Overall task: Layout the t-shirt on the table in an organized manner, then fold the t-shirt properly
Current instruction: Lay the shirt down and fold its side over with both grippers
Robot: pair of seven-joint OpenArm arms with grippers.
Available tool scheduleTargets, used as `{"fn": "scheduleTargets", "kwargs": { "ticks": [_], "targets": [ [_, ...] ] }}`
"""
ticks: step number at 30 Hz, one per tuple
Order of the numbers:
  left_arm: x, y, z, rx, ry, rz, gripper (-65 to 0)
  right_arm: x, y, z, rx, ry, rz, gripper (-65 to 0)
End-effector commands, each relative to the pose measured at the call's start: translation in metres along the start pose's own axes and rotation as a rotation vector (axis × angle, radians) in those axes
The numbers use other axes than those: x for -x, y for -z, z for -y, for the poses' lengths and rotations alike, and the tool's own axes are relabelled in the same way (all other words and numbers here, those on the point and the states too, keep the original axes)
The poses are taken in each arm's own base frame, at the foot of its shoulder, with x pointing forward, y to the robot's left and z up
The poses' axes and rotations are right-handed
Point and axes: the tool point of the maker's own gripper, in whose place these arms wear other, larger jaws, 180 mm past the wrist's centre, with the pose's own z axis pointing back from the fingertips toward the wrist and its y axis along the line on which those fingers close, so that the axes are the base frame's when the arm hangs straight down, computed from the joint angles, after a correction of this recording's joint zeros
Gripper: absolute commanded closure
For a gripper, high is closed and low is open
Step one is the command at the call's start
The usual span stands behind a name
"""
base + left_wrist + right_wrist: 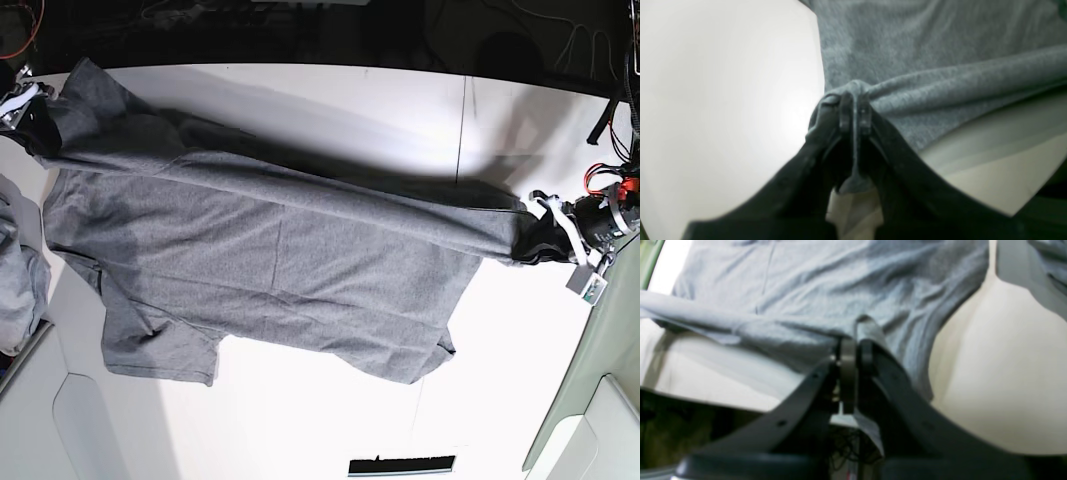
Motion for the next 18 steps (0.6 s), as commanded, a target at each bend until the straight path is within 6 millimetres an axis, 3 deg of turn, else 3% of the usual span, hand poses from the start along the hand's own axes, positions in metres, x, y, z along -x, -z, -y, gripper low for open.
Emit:
{"fn": "scheduleTargets", "kwargs": {
  "ticks": [1,5,8,13,15,18],
  "targets": [
    [-0.02,-0.003,-0.01,-0.017,0.019,0.054,0.0,-0.014,0.002,0.002,-0.007,-0.011,0.045,0.0],
    [-0.015,0.017,-0.014,-0.046,0.03,0.073,0.0,-0.014,0.028,0.005,-0.028,0.017,0.031,0.0],
    [-0.007,0.028,-0.014,-0.054,0.007,0.072,0.0,-0.004,0.046,0.003,-0.034,0.01,-0.026,0.0],
    [0.008,0.033,-0.017,-0.059,-0.038,0.048,-0.2,0.013,0.058,-0.001,-0.042,0.005,-0.077,0.0],
    [0.008,0.033,-0.018,-0.059,-0.039,0.047,-11.5,0.013,0.057,-0.001,-0.038,0.011,-0.078,-0.6],
    [0.008,0.032,-0.019,-0.061,-0.038,0.045,-27.5,0.013,0.057,0.0,-0.036,0.017,-0.078,-26.5]
  ]
}}
